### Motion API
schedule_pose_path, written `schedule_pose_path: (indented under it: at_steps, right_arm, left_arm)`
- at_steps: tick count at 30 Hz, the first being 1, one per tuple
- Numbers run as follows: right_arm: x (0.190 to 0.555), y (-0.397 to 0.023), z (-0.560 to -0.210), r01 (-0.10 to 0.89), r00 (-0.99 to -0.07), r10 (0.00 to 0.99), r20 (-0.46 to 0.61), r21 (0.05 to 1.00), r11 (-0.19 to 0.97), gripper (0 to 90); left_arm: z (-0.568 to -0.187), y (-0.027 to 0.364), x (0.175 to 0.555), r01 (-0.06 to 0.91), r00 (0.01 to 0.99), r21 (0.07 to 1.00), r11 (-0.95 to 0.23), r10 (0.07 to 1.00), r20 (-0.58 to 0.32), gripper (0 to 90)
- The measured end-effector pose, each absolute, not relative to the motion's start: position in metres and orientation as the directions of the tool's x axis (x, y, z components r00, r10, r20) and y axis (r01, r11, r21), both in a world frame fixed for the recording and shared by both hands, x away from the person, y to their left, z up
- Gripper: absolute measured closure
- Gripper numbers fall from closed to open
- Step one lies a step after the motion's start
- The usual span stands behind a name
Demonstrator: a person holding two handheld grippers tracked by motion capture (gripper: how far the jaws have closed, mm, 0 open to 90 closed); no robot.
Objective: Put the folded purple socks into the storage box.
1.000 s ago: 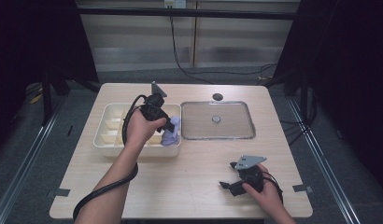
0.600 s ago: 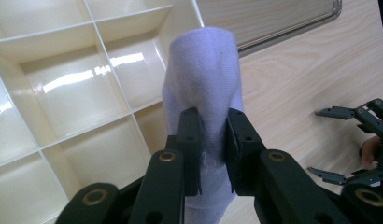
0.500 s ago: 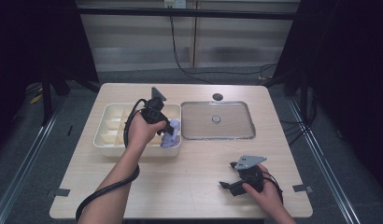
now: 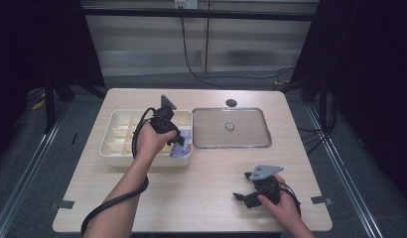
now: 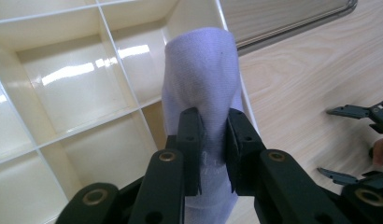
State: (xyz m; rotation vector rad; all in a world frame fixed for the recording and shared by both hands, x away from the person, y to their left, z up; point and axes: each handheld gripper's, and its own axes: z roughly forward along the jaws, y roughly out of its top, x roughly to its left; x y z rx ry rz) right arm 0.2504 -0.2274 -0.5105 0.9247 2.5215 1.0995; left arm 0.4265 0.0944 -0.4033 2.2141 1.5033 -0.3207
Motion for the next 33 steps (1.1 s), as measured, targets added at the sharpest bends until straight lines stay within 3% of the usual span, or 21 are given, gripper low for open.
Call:
schedule_pose_path:
  at_steps: [33]
  right_arm:
    - [0.251, -0.228, -0.511, 0.455, -0.772, 0.635, 0.03, 0.724, 0.518, 13.6]
  left_arm:
    - [-0.428, 0.08, 0.424, 0.915, 0.403, 0.176, -0.363, 0.843, -0.356, 78.7]
